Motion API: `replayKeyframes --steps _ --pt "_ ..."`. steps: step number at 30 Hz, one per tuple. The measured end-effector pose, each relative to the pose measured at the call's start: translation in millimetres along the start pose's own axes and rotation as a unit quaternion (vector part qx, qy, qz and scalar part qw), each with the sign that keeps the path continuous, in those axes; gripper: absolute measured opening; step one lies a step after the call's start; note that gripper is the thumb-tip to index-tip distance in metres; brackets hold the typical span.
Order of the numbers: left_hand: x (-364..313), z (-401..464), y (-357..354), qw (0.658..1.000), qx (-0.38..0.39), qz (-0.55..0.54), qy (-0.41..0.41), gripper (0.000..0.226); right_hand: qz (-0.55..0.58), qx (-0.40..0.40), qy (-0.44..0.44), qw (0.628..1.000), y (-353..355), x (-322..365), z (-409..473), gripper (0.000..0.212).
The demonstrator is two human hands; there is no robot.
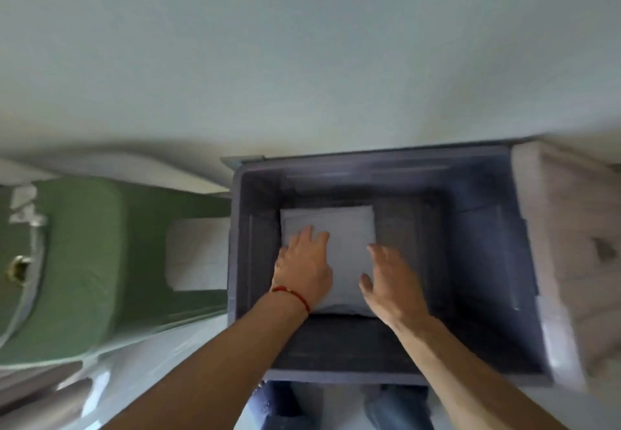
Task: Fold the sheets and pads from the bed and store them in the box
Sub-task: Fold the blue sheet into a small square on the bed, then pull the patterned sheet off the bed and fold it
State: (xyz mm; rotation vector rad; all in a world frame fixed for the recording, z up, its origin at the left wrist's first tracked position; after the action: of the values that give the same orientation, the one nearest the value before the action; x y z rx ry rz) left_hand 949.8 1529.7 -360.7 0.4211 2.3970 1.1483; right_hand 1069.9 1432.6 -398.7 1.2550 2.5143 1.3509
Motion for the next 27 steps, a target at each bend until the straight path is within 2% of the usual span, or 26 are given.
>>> replayKeyframes --steps 3,5,6,9,11,14,17,19,22,27 --pt "-71.1 -62.0 111.8 0.994 -0.038 -0.071 -0.069 0.057 0.136 -0.013 -0.041 0.99 102.3 0.1 -85.6 0.048" --pt "-119.4 -95.2 178.4 0.991 -0.024 -0.068 -0.116 0.058 0.218 -0.039 -0.059 0.973 174.6 0.9 -138.9 0.039" --pt "-158.8 -118.2 230.7 0.986 -0.02 -0.05 -0.156 0.059 0.252 -0.077 -0.074 0.962 238.4 1.7 -180.1 0.034" --pt "-257.6 -185.8 330.3 0.964 0.01 -0.001 -0.265 0.059 0.307 -0.186 -0.089 0.929 371.8 -4.1 -292.5 0.024" --pt "-318.8 -226.0 391.6 0.946 -0.021 0.002 -0.325 0.054 0.331 -0.26 -0.1 0.902 444.2 -10.8 -356.6 0.022" --pt "-431.7 -311.4 463.9 0.888 -0.081 -0.019 -0.453 0.046 0.353 -0.375 -0.112 0.85 525.5 -34.9 -478.4 0.021" --pt "-522.4 -387.1 494.3 0.822 -0.104 -0.054 -0.557 0.042 0.329 -0.449 -0.124 0.822 569.1 -54.8 -572.3 0.025" --pt "-586.7 -449.5 492.4 0.77 -0.09 -0.053 -0.629 0.047 0.309 -0.519 -0.161 0.781 583.3 -89.2 -647.9 0.027" --pt "-650.0 -524.1 477.8 0.705 -0.083 -0.053 -0.703 0.053 0.292 -0.58 -0.206 0.732 587.4 -136.1 -728.2 0.026" --pt "-748.2 -605.3 410.7 0.654 -0.059 -0.068 -0.751 0.043 0.303 -0.659 -0.276 0.63 564.6 -226.5 -841.6 0.025"
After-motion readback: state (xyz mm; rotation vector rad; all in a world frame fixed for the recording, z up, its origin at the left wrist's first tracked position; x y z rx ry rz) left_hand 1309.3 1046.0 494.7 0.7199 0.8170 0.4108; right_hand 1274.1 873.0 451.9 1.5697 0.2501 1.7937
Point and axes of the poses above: each hand's wrist, its own z-axis towards the middle knuckle, its own y-axis out of the back of the hand, x = y × z, the point moved 10 cm from there along z, towards the middle knuckle, and after that the axes turned 5 degrees about -y, right-handed, at the moved point
